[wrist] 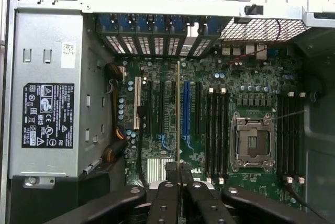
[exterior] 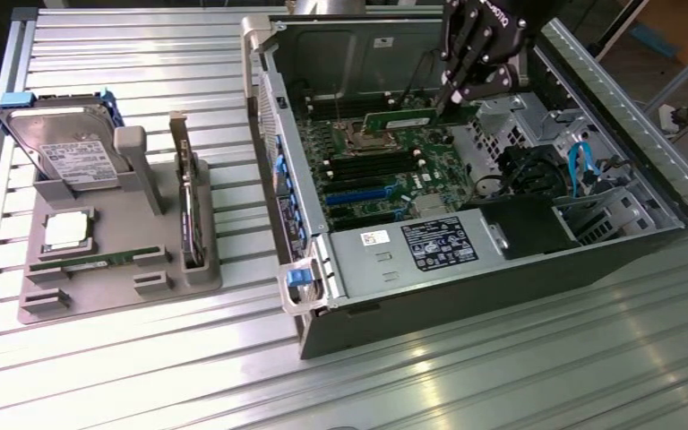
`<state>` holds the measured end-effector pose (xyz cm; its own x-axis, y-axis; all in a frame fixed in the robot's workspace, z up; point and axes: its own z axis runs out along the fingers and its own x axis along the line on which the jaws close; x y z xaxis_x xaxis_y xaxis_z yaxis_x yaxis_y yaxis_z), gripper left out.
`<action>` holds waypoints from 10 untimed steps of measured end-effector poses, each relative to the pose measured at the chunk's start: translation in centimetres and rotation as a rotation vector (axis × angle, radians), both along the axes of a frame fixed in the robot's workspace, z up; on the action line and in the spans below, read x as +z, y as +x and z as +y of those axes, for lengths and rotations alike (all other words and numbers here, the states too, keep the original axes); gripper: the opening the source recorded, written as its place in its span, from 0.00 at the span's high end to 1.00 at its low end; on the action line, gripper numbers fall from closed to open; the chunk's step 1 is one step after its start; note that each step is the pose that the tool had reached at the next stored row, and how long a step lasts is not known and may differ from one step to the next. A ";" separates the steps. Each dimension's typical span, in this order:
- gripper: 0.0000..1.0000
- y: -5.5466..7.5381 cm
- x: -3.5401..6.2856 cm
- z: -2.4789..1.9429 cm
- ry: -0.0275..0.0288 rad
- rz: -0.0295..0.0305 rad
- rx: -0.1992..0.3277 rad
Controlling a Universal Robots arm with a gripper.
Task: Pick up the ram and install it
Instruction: 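Pick up the ram and move it above insertion slot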
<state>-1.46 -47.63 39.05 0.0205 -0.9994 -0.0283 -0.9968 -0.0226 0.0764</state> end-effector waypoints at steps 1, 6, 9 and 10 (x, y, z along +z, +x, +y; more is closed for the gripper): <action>0.88 0.0 -0.02 0.36 0.0001 -0.0001 0.000; 0.88 0.0 -0.08 2.02 0.0001 -0.0003 0.000; 0.88 0.0 -0.12 3.20 0.0002 -0.0006 0.000; 0.88 0.0 -0.13 3.59 0.0003 -0.0006 0.000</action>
